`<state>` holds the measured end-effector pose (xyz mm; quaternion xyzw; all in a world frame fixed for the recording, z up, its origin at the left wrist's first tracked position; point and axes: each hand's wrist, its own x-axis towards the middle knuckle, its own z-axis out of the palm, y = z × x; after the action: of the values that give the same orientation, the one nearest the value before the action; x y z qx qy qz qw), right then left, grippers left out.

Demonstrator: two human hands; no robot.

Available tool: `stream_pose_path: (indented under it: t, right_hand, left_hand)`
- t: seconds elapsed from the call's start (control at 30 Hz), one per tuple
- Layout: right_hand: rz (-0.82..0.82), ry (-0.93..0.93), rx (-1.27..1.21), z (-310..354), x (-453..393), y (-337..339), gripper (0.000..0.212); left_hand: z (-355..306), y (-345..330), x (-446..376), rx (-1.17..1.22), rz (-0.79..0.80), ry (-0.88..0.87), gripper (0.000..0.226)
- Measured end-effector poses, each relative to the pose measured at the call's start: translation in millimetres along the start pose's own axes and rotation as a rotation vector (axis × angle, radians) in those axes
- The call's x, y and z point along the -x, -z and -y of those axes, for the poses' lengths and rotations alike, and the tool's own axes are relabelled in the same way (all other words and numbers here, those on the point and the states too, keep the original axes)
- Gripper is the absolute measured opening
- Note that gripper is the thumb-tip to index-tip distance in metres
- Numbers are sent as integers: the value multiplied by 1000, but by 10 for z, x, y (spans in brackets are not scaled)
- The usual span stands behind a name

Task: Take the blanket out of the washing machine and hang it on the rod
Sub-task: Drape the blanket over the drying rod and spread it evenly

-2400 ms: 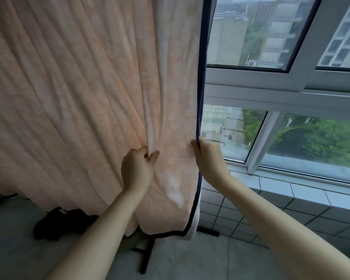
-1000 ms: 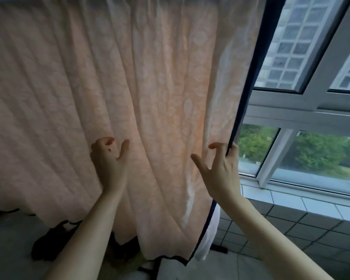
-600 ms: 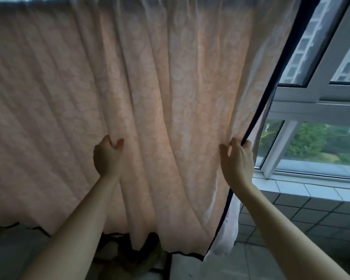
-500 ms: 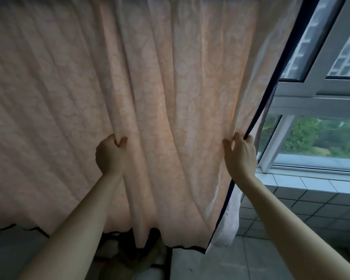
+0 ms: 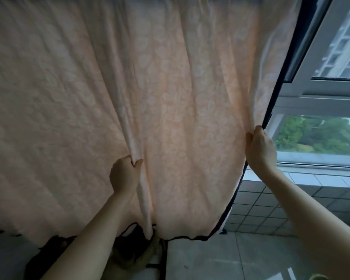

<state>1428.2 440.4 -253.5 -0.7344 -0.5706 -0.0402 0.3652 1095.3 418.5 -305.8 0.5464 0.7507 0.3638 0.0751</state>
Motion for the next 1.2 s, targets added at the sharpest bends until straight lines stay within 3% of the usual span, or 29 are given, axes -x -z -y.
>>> stream_pose_path:
  t: [0.3, 0.43, 0.7, 0.87, 1.2]
  right_hand:
    - [148, -6, 43, -202, -87, -121, 14]
    - [183, -26, -77, -147, -130, -88, 17]
    - [-77, 117, -205, 308, -345, 432, 27]
    - [-232, 212, -126, 705, -536, 901, 31]
    - [-428, 334, 138, 1186, -1010, 1487, 36]
  left_hand:
    - [107, -144, 89, -83, 94, 55, 34]
    - [59, -33, 12, 8, 40, 110, 39]
    - [-514, 555, -455, 272, -273, -96, 39]
    - [-963, 1014, -834, 305, -425, -257, 44]
    - [-1493, 1683, -1232, 274, -600, -504, 23]
